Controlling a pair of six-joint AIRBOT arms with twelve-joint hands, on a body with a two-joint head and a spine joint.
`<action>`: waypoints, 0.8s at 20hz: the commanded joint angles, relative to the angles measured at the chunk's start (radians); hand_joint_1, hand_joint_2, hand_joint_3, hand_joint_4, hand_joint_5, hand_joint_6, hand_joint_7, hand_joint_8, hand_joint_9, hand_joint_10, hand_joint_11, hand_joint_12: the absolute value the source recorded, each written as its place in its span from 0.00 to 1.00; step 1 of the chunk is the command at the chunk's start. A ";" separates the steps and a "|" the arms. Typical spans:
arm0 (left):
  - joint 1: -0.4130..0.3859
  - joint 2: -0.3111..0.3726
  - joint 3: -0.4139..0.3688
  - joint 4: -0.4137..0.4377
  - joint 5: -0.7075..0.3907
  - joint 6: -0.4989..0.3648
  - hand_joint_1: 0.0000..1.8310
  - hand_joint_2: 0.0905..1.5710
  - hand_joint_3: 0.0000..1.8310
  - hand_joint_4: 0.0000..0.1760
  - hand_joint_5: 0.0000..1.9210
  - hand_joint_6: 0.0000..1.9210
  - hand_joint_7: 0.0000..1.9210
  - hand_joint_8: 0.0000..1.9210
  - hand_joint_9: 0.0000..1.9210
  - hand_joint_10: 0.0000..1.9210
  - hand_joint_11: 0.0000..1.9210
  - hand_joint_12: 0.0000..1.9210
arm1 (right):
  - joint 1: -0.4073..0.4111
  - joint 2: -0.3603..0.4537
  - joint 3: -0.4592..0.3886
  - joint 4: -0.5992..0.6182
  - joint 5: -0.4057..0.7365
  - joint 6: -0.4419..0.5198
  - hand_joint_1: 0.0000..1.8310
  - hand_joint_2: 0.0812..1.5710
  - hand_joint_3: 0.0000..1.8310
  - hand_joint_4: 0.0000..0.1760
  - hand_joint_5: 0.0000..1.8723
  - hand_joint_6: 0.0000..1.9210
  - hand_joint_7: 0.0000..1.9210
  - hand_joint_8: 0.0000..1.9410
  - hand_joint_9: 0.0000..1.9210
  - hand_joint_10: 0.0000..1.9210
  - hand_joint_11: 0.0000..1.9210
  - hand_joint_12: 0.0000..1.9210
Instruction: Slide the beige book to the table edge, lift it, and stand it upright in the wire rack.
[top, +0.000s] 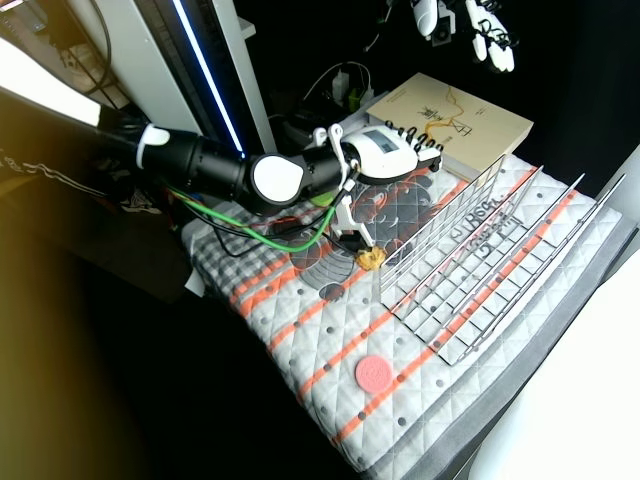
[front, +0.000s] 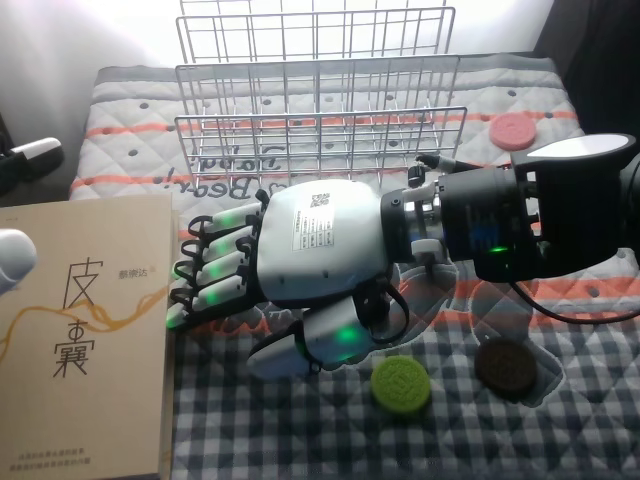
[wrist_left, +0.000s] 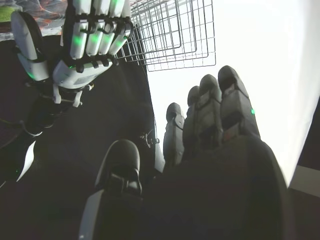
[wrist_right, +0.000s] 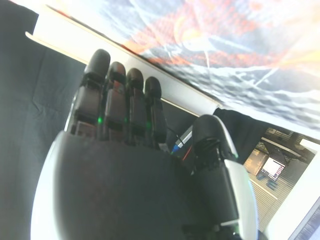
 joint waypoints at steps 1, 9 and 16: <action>-0.008 -0.001 0.004 -0.005 -0.121 -0.009 0.00 0.92 0.00 0.72 0.11 0.00 0.08 0.00 0.09 0.00 0.00 0.14 | 0.014 -0.005 0.000 0.063 0.065 -0.002 0.00 0.92 0.00 0.00 0.14 0.00 0.13 0.00 0.10 0.00 0.00 0.44; 0.016 -0.027 0.038 -0.124 -0.108 -0.100 0.13 0.82 0.00 0.10 0.11 0.00 0.19 0.01 0.19 0.01 0.00 0.43 | 0.014 0.151 -0.115 0.115 0.081 0.005 0.00 0.93 0.00 0.00 0.15 0.00 0.14 0.00 0.12 0.00 0.04 0.38; 0.241 -0.119 0.058 -0.369 -0.234 -0.357 0.28 0.70 0.00 0.00 0.16 0.00 0.20 0.00 0.21 0.00 0.00 0.52 | -0.004 0.379 -0.243 0.402 0.201 -0.179 0.00 0.94 0.00 0.00 0.15 0.00 0.15 0.00 0.13 0.00 0.01 0.47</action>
